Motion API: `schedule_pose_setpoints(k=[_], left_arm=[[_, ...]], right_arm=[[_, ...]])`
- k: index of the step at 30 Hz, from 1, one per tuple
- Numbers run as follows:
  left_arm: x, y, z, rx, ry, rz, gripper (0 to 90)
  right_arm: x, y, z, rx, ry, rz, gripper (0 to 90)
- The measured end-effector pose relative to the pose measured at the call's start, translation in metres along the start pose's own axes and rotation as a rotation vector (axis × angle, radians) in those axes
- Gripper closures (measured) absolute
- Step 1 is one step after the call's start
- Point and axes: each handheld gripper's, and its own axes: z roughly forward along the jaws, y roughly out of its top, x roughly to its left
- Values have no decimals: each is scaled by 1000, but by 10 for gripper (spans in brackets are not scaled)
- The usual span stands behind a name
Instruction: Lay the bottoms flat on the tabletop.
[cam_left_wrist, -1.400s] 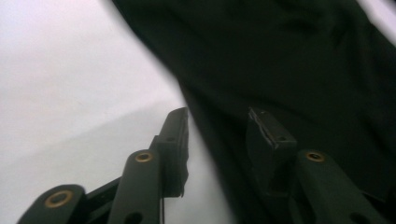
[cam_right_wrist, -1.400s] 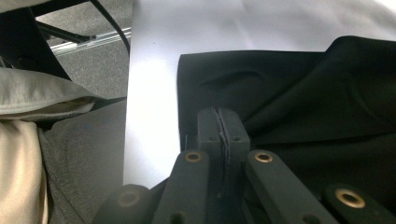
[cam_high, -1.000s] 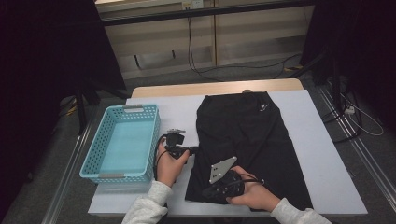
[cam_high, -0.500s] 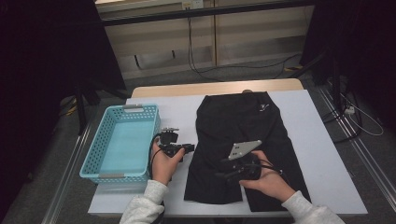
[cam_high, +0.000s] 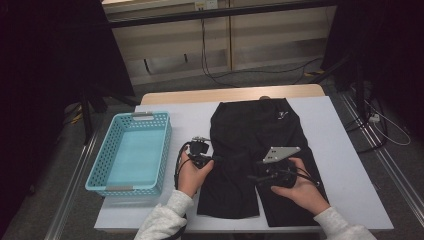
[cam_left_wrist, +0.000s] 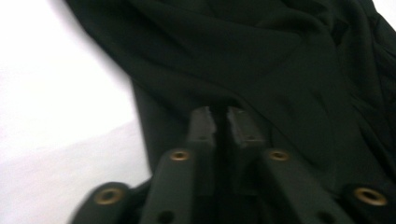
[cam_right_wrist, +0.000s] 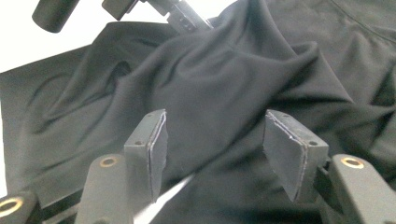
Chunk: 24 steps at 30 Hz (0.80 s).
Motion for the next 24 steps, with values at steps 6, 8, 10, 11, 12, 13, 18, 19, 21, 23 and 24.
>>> schedule_pose_setpoints(k=[6,8,10,11,12,13,18,19,21,23,24], left_arm=[[3,10,-11,-24,-51,-47,900],[10,13,-18,-45,-52,-71,900],[18,14,-23,-58,-47,-86,900],[20,14,-24,-68,-47,-99,900],[21,13,-25,-67,-45,-95,900],[22,13,-24,-71,-43,-89,900],[20,13,-20,-72,-12,-32,693],[20,13,-19,-74,-10,-27,652],[20,13,-18,-91,20,4,548],[21,13,-18,-102,43,24,467],[21,13,-17,-105,50,32,428]], right_arm=[[-5,-6,-8,0,-36,15,403],[-8,-8,-11,0,-49,21,403],[-13,-11,-15,1,-67,32,402],[-15,-12,-17,0,-75,35,402],[-18,-12,-20,-3,-90,39,402],[-22,-13,-23,-6,-110,50,402],[-52,-22,-39,-7,-247,126,397],[-59,-25,-41,-3,-271,143,398],[-75,-30,-44,0,-322,184,398],[-90,-35,-47,3,-371,234,391],[-97,-37,-49,6,-402,262,394]])
